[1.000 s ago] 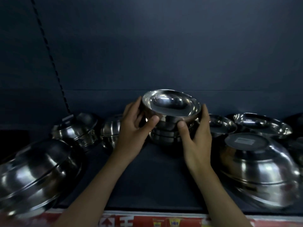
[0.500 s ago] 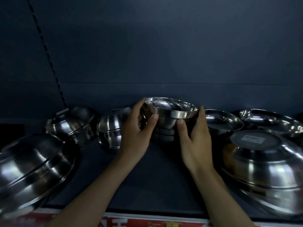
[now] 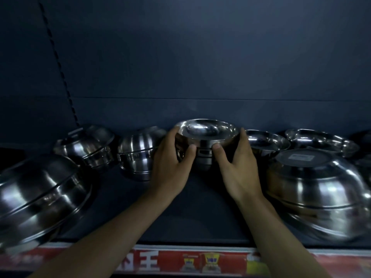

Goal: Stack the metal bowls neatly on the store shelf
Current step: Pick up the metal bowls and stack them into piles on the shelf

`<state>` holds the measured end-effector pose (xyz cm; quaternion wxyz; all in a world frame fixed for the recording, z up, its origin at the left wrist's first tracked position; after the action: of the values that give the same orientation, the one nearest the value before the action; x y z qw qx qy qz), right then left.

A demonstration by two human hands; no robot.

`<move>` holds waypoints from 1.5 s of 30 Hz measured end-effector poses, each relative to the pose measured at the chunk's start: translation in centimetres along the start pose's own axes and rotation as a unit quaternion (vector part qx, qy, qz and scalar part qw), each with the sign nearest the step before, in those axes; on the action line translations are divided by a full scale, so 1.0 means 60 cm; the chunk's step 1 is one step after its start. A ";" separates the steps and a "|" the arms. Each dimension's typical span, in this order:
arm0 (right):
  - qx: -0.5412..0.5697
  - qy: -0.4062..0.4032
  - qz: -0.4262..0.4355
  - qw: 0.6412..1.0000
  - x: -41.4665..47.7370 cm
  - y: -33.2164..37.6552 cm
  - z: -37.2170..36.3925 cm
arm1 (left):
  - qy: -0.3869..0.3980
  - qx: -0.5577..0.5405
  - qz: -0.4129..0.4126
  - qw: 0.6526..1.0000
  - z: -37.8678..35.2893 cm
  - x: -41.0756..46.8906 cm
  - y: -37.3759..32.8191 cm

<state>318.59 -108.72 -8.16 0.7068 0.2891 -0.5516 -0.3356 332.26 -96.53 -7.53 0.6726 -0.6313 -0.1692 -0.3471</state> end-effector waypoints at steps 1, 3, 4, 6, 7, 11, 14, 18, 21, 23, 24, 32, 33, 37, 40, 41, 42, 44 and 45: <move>0.001 -0.001 0.000 1.000 0.000 0.000 0.000 | -0.002 0.004 -0.005 1.000 0.000 0.000 -0.003; 0.003 -0.002 0.002 1.000 0.000 0.000 0.002 | -0.003 0.013 -0.009 1.000 -0.001 -0.001 -0.007; 0.002 -0.002 0.001 1.000 -0.001 0.000 0.002 | -0.003 0.019 -0.008 1.000 -0.001 -0.002 -0.008; 0.001 -0.002 0.002 1.000 -0.001 0.000 0.003 | -0.007 0.025 -0.006 1.000 0.000 -0.004 -0.009; 0.003 -0.005 0.005 1.000 -0.001 0.000 0.003 | -0.011 0.026 -0.005 1.000 0.001 -0.004 -0.010; 0.014 -0.014 0.018 1.000 0.000 0.003 0.006 | -0.013 0.042 -0.013 0.999 -0.002 -0.006 -0.013; 0.017 -0.025 0.028 0.999 0.002 0.005 0.008 | -0.003 0.056 -0.008 0.998 -0.009 -0.007 -0.010; 0.023 -0.035 0.038 0.998 0.003 0.008 0.010 | -0.002 0.066 -0.009 0.998 -0.008 -0.006 -0.010; 0.032 -0.031 0.042 0.998 0.002 0.010 0.008 | -0.002 0.061 -0.006 0.998 -0.006 -0.008 -0.013; 0.037 -0.030 0.044 0.998 0.003 0.011 0.008 | -0.006 0.064 -0.005 0.998 -0.006 -0.008 -0.015; 0.040 -0.030 0.045 0.998 0.004 0.011 0.008 | -0.007 0.069 -0.004 0.998 -0.007 -0.007 -0.014; 0.035 -0.052 0.059 0.996 0.002 0.020 0.011 | 0.025 0.090 0.023 0.995 0.023 0.001 -0.035; 0.029 -0.073 0.076 0.994 0.001 0.028 0.018 | 0.019 0.088 0.013 0.996 0.043 0.001 -0.050; 0.041 -0.138 0.189 0.971 -0.022 0.103 0.040 | -0.038 0.038 -0.042 0.998 0.181 -0.015 -0.101; 0.097 -0.100 0.217 0.966 -0.062 0.174 0.002 | -0.103 0.030 -0.033 0.994 0.304 -0.019 -0.093; 0.123 -0.074 0.207 0.968 -0.077 0.196 -0.024 | -0.126 0.043 -0.021 0.991 0.343 -0.018 -0.080; 0.153 -0.049 0.188 0.969 -0.094 0.217 -0.051 | -0.152 0.058 -0.006 0.987 0.383 -0.018 -0.064; 0.211 -0.002 0.137 0.968 -0.128 0.249 -0.105 | -0.200 0.081 0.028 0.976 0.454 -0.024 -0.030; 0.233 0.027 0.108 0.966 -0.145 0.260 -0.133 | -0.219 0.091 0.044 0.971 0.484 -0.027 -0.014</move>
<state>327.35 -92.04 -2.91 0.6668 0.3931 -0.6232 -0.1116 336.63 -68.02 -3.76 0.6884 -0.6350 -0.3152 -0.1537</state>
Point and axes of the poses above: each hand's wrist, its own x-axis towards the middle knuckle, its own z-axis out of the back of the hand, y = z × x, the point moved 8 cm from there along x, towards the middle knuckle, and after that the axes turned 15 degrees about -y, right-handed, at the moved point
